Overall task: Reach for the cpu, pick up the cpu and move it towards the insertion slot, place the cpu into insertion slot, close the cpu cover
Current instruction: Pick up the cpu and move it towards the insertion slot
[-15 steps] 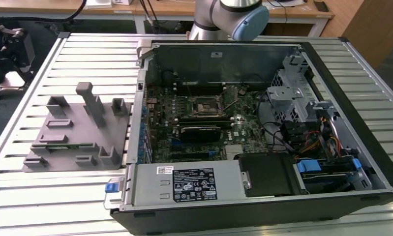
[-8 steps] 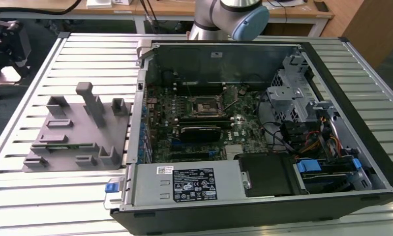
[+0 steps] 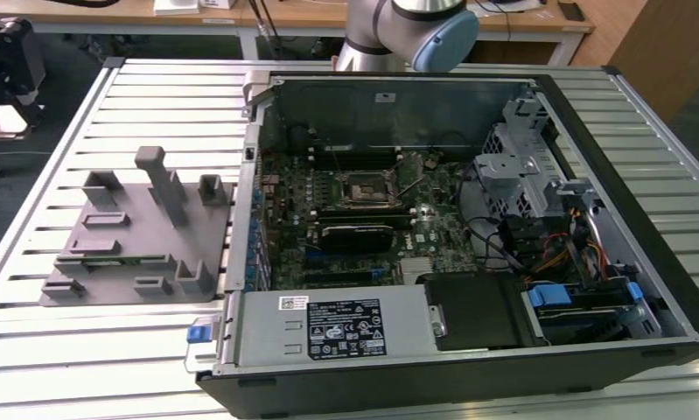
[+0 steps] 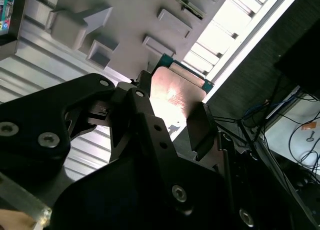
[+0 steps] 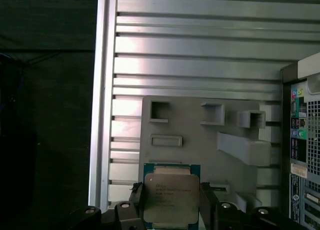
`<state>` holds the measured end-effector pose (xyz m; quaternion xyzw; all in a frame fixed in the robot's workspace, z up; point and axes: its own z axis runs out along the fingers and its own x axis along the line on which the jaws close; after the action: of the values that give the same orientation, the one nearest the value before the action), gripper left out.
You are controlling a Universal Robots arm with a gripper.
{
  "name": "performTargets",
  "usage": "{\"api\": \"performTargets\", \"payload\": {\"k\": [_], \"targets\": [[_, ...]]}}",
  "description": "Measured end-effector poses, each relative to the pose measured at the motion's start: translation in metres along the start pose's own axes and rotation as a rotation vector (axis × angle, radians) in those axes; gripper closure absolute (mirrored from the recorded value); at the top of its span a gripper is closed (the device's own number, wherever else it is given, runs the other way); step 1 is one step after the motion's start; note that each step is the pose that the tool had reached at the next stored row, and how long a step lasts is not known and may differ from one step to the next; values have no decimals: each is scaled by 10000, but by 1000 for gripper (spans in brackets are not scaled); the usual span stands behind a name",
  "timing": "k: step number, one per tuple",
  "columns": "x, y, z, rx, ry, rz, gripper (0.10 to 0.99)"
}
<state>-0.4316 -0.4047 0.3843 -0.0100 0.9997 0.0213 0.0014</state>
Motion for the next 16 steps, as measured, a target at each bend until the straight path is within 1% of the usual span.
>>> {"api": "performTargets", "payload": {"k": [8, 13, 16], "targets": [[0, 7, -175, 1, 1, 0, 557], [-5, 10, -231, 2, 2, 0, 557], [-23, 10, -239, 6, -1, 5, 557]]}}
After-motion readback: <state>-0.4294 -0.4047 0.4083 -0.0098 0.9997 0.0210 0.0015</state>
